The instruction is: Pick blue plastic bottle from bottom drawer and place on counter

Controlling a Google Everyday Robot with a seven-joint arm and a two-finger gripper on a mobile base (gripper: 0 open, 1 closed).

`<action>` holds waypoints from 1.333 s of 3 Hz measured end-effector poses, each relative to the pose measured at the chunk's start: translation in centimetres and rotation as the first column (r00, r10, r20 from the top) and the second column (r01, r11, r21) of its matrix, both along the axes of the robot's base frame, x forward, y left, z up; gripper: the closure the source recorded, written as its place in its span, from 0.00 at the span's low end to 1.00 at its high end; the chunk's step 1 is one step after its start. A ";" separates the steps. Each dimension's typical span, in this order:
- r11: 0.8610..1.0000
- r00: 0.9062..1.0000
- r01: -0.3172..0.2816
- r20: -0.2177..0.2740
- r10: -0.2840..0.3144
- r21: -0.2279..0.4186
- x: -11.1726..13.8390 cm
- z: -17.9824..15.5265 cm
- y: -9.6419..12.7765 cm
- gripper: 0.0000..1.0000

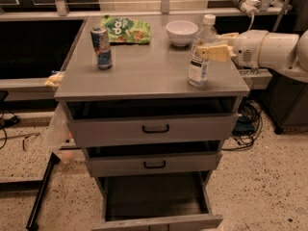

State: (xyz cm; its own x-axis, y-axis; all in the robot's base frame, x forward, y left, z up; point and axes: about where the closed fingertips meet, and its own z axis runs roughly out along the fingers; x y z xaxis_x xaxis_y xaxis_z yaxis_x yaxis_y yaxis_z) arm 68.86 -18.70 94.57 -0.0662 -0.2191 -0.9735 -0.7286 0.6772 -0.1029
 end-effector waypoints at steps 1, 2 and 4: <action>1.000 1.000 0.000 0.000 0.000 0.000 0.0 0.0 0.0 0.81; 1.000 1.000 0.000 0.000 0.000 0.000 0.0 0.0 0.0 0.58; 1.000 1.000 0.000 0.000 0.000 0.000 0.0 0.0 0.0 0.11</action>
Offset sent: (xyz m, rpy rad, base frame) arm 0.0000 0.0000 0.0000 0.0000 0.0000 0.0000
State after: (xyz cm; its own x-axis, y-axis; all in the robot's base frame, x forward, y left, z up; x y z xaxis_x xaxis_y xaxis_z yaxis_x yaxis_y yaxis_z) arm 68.87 -18.69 94.57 -0.0661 -0.2191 -0.9735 -0.7287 0.6770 -0.1029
